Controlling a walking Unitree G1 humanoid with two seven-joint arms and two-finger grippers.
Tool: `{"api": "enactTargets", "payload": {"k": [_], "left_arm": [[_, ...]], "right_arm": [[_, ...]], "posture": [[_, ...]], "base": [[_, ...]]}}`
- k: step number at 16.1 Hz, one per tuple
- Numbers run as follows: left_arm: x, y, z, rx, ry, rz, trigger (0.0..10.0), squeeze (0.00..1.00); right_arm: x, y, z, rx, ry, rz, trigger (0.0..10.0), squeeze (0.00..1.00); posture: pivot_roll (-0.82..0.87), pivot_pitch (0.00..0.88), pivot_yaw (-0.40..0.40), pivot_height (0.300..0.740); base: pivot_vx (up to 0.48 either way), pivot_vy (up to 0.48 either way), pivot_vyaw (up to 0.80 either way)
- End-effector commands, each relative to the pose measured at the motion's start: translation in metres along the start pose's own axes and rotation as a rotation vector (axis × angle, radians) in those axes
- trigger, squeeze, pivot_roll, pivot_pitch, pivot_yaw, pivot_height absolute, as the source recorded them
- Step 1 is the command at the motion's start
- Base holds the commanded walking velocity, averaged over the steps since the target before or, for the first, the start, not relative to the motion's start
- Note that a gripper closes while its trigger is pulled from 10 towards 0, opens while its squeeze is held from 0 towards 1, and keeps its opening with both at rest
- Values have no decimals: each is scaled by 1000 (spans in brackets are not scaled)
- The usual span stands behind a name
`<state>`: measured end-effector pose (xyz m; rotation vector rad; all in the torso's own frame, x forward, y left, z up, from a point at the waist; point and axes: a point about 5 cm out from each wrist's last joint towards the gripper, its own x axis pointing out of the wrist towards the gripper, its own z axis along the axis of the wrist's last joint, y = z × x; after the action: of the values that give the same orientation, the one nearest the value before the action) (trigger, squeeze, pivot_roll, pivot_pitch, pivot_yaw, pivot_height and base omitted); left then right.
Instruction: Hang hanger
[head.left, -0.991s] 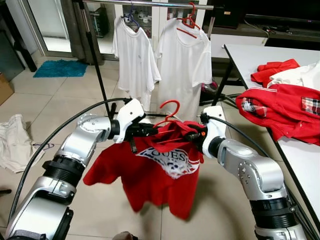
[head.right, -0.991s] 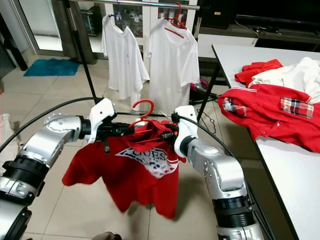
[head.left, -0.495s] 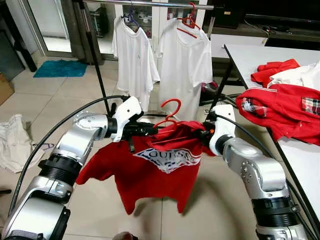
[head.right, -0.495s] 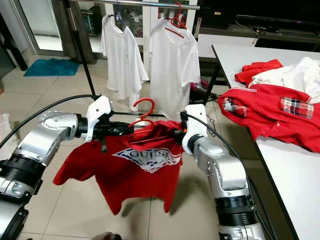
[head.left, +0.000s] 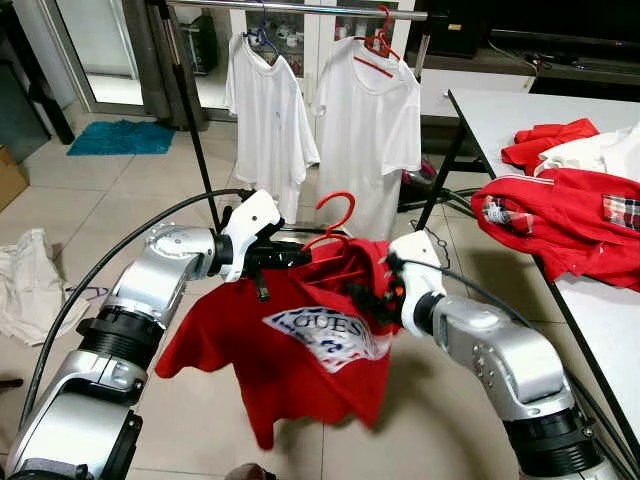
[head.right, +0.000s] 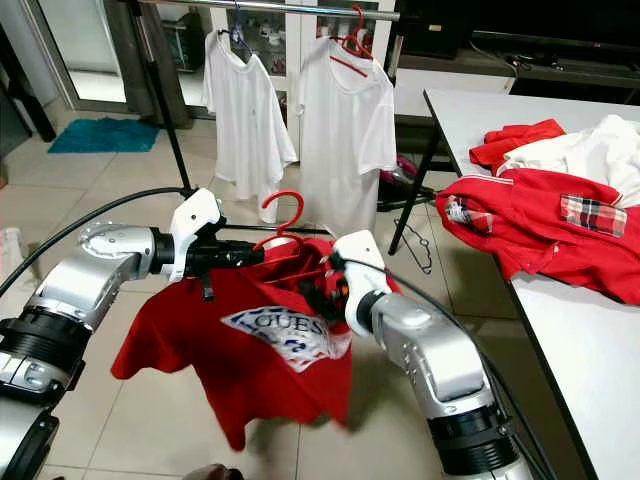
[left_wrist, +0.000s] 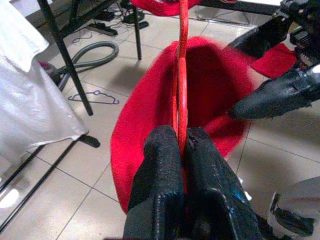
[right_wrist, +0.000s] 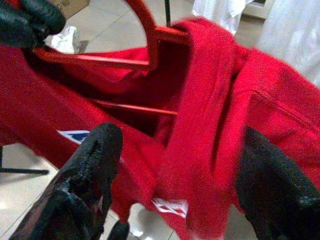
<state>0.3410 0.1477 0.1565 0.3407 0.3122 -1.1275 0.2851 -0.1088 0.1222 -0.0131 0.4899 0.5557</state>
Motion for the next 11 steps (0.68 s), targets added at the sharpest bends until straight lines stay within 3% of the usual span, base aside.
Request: {"api": "enactTargets", "payload": {"k": [1,3,5,7,9,11], "left_arm": [[-2,5,13,24,-41,22,0,0],[-2,4,13,26,-49,15,0,0],[-4,2,15,40,-63,-17,0,0],[-10,0,14,69,-53,-78,0,0],[-21,-7,14,109,-49,-204,0,0],[-28,-11,18,135,-54,-305,0,0]], "right_arm": [[-5,-3,6,-14,-19,-1,10000,1000],[-7,7,7,-1,-39,116,10000,1000],[-14,18,9,-81,-54,232,10000,1000],[-23,2,25,-136,-158,180,10000,1000],[-50,-10,48,-243,-255,283,10000,1000],[-69,-16,56,-352,-216,373,10000,1000]], "posture": [[12,0,-5,740],[13,0,-7,740],[15,0,-9,740],[15,0,-9,740],[16,0,-7,740],[15,0,-5,740]], "base": [[0,0,0],[0,0,0],[0,0,0],[0,0,0],[0,0,0],[0,0,0]]}}
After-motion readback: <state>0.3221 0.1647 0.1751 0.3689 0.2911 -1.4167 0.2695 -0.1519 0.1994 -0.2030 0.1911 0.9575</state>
